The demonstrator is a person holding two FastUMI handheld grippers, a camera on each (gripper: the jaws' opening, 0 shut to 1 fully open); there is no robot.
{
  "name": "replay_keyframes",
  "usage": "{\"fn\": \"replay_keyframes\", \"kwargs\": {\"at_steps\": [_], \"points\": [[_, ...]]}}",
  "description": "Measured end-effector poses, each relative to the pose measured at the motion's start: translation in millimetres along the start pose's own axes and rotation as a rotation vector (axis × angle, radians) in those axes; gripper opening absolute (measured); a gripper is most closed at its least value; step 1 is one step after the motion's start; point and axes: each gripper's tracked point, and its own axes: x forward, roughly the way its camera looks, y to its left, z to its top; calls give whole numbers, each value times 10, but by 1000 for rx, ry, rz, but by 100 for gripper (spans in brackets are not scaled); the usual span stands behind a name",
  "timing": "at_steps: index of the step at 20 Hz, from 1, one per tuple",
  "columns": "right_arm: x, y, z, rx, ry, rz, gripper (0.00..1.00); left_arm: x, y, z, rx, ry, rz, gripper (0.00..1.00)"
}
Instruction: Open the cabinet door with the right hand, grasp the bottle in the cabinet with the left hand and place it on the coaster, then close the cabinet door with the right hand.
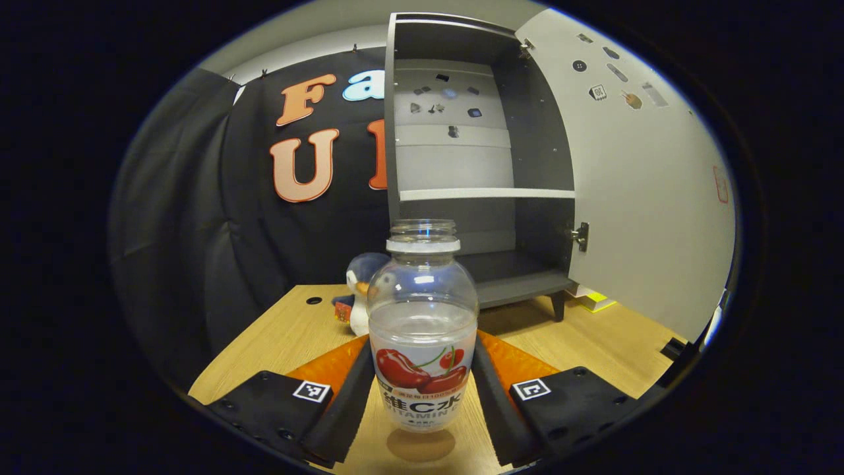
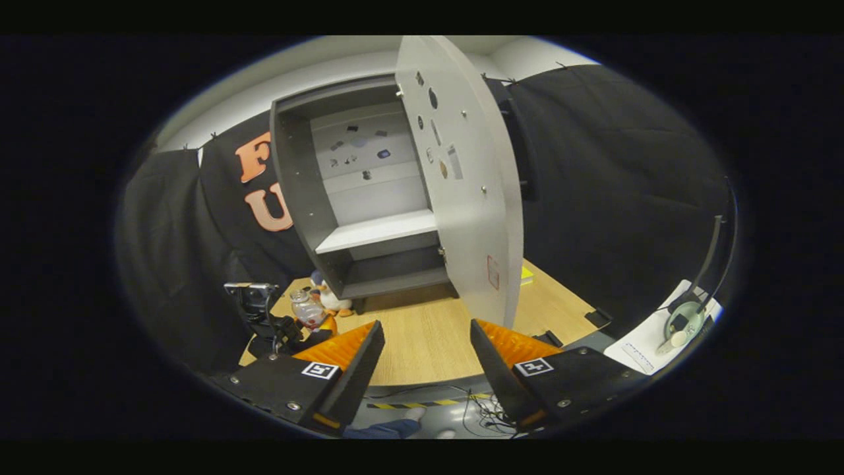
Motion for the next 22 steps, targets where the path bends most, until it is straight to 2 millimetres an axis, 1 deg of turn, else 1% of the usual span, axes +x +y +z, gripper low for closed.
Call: {"fn": "replay_keyframes", "kwargs": {"at_steps": [3,4,6,12,14,15,16,18,21,22], "points": [[127,-26,-173,12,48,1,82,34,-37,-365,14,23,-3,86],[169,-53,-208,19,58,-5,82,7,-57,-467,21,29,-6,85],[229,-91,-253,7,68,-21,82,15,-45,-596,24,36,-6,85],[271,-119,-393,-4,117,-32,82,14,4,-854,-8,82,10,85],[270,-105,-425,5,127,-30,82,-6,16,-982,-21,112,7,85],[274,-92,-431,7,128,-28,82,-11,8,-924,-19,84,2,85],[269,-94,-446,8,131,-28,82,-31,12,-918,-16,77,3,85],[268,-77,-477,10,139,-26,82,-37,7,-956,-14,76,2,85],[262,-50,-499,15,147,-19,82,-73,10,-952,-16,68,3,85],[267,-44,-491,16,148,-18,82,-207,79,-932,-21,71,-3,86]]}}
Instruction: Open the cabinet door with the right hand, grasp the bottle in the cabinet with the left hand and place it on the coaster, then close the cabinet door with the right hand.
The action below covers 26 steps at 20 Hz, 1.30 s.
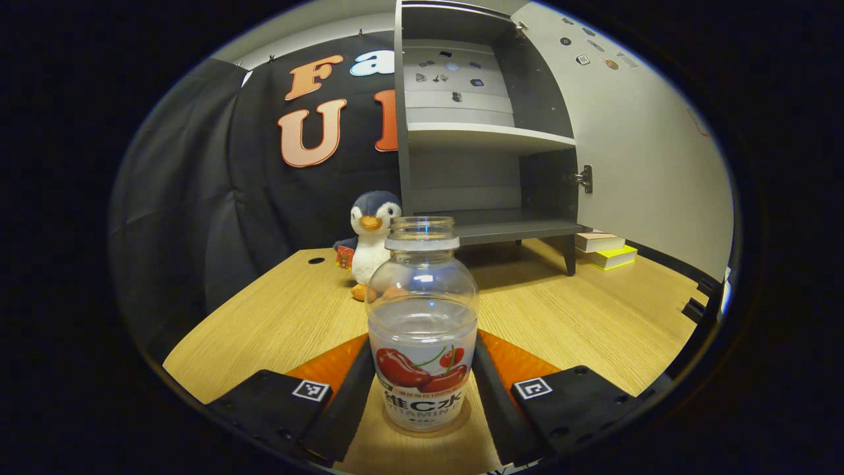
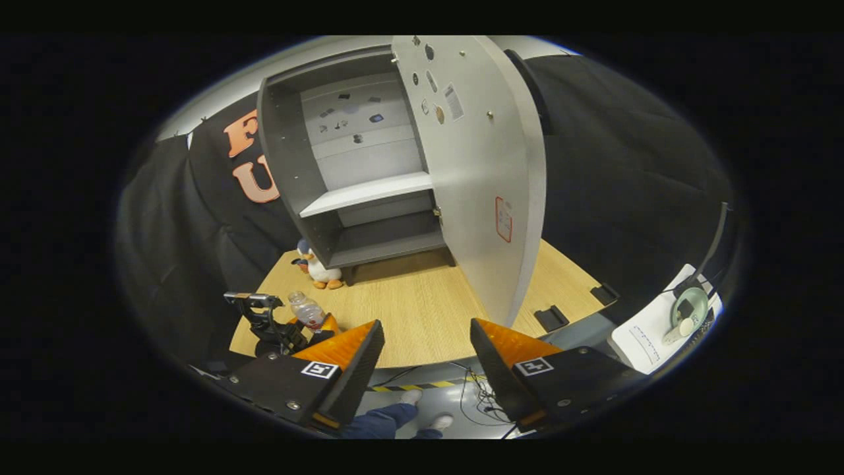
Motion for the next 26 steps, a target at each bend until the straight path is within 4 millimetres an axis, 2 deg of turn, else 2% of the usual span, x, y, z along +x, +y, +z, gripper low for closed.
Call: {"fn": "replay_keyframes", "kwargs": {"at_steps": [1,2,6,13,17,22,26], "points": [[0,-7,9,-1,-3,-1,82,115,-91,5,-6,-2,-9,87],[6,-7,9,1,-3,3,82,-25,-21,17,-10,-6,-17,87],[20,16,-50,14,13,18,82,-23,9,67,2,-20,5,89],[24,35,-10,19,1,36,82,-90,108,177,-28,-29,19,89],[-21,50,1,24,-5,47,82,-140,123,360,-20,-60,19,89],[-107,58,55,31,-31,63,82,-249,140,720,8,-124,28,89],[-257,66,192,44,-77,80,82,-397,139,1108,25,-183,28,89]]}}
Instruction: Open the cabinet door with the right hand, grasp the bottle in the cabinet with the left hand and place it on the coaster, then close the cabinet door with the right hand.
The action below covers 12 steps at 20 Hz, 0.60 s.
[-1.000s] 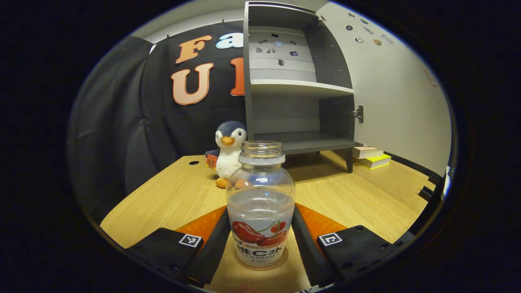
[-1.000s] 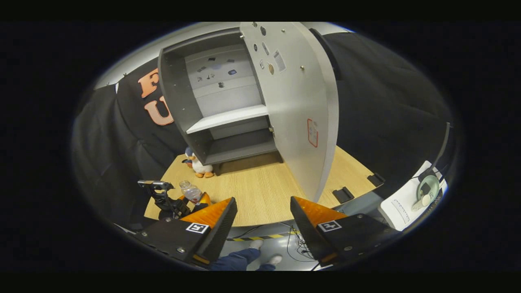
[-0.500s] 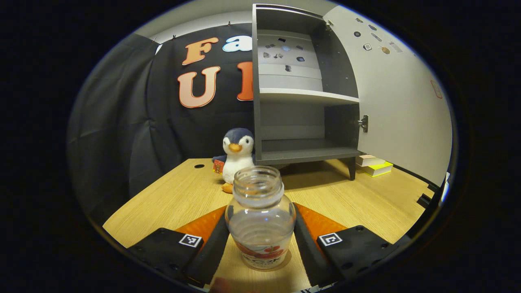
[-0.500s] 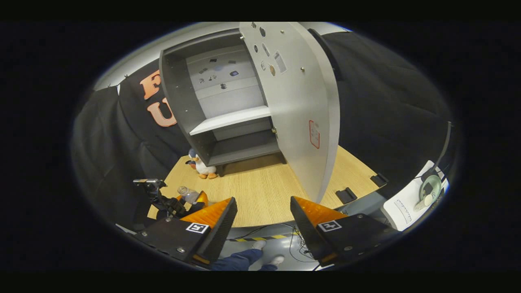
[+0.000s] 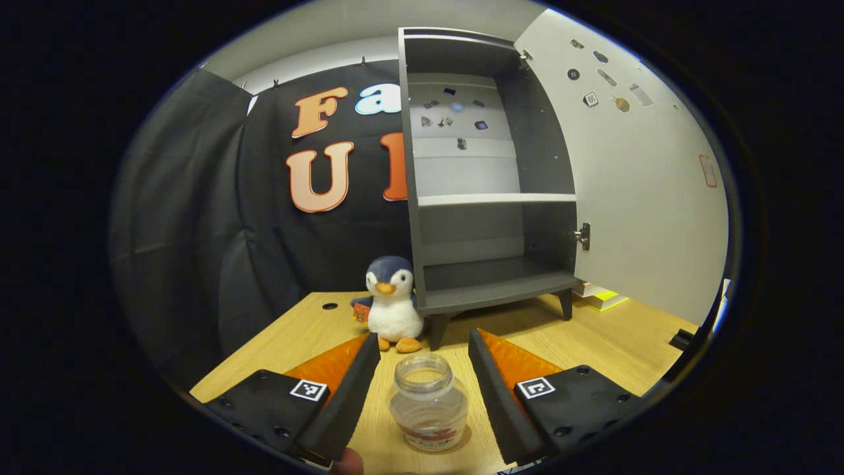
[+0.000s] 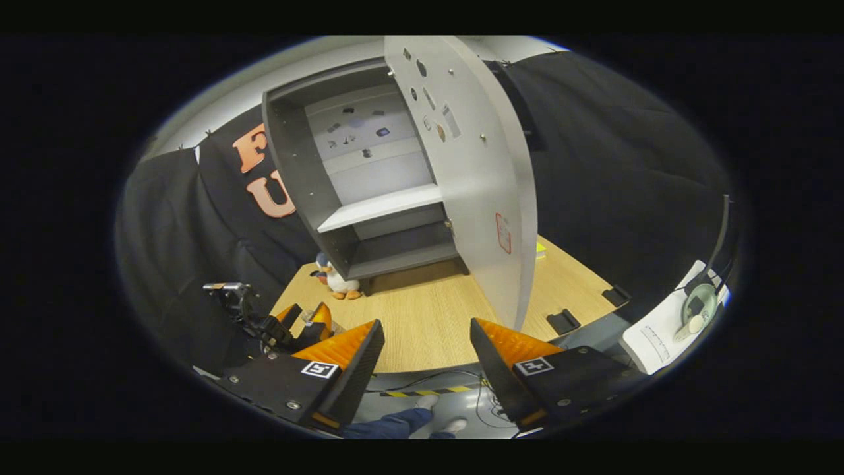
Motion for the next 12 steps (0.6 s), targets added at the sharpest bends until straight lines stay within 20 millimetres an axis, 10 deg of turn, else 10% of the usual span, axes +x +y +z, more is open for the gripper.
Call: {"fn": "replay_keyframes", "kwargs": {"at_steps": [12], "points": [[-599,-105,862,13,-249,56,82,-511,-173,1444,-28,-118,-71,89]]}}
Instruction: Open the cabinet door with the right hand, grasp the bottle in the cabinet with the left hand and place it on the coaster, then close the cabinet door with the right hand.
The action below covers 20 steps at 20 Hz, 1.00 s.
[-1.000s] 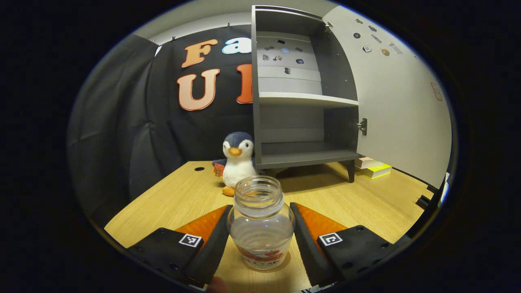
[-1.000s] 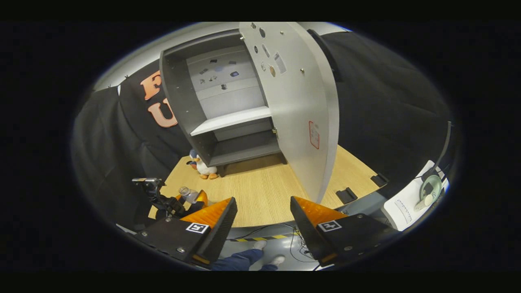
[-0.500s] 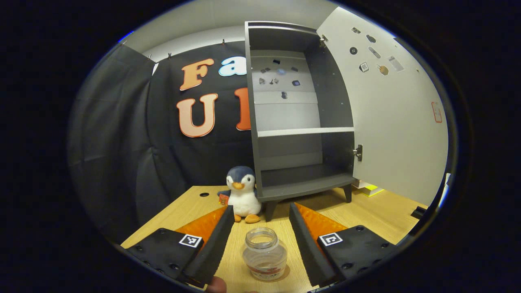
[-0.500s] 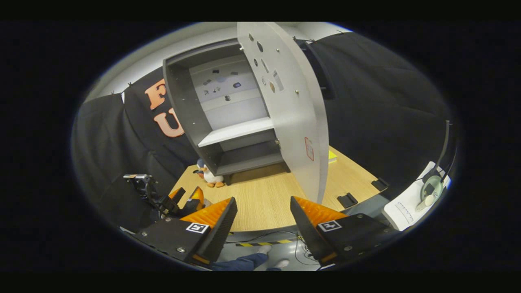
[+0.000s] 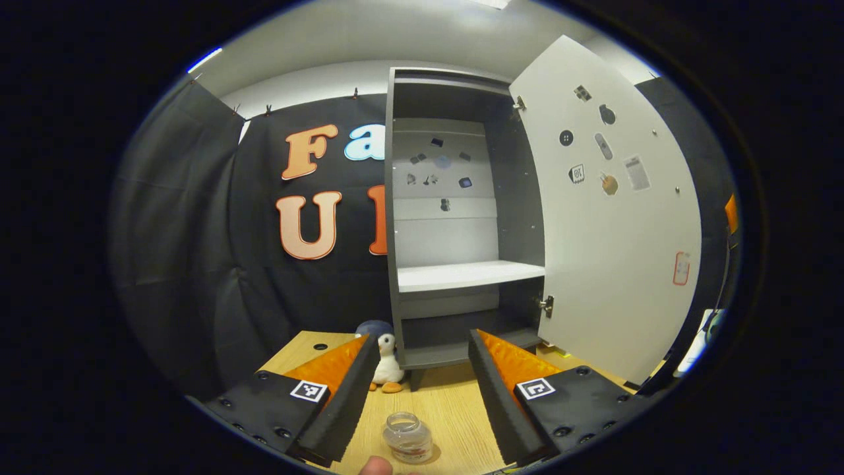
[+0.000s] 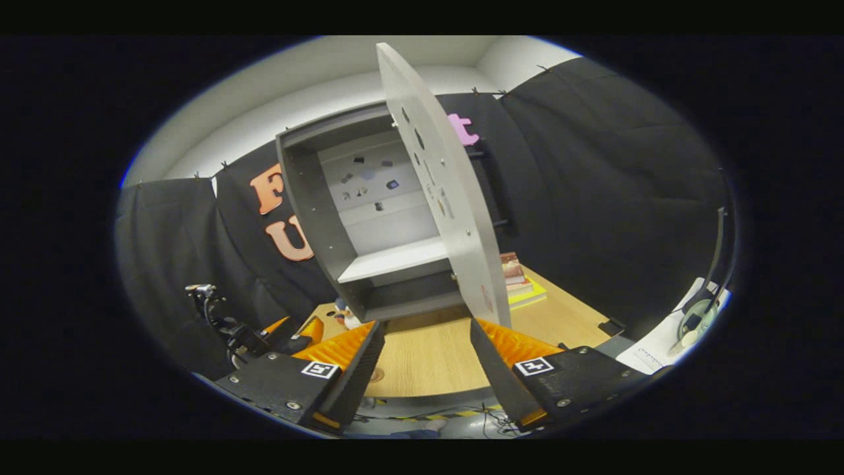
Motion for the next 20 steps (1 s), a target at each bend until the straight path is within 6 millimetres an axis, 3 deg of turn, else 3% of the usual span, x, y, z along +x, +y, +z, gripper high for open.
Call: {"fn": "replay_keyframes", "kwargs": {"at_steps": [5,9,15,20], "points": [[-102,-224,438,-27,-92,8,82,-207,55,448,3,-25,16,89],[-66,-472,717,-45,-130,6,82,-324,51,604,6,-12,15,89],[205,-816,991,-74,-166,-7,82,-410,112,690,37,22,22,89],[568,-1057,1004,-78,-149,-27,82,-416,237,616,53,61,44,89]]}}
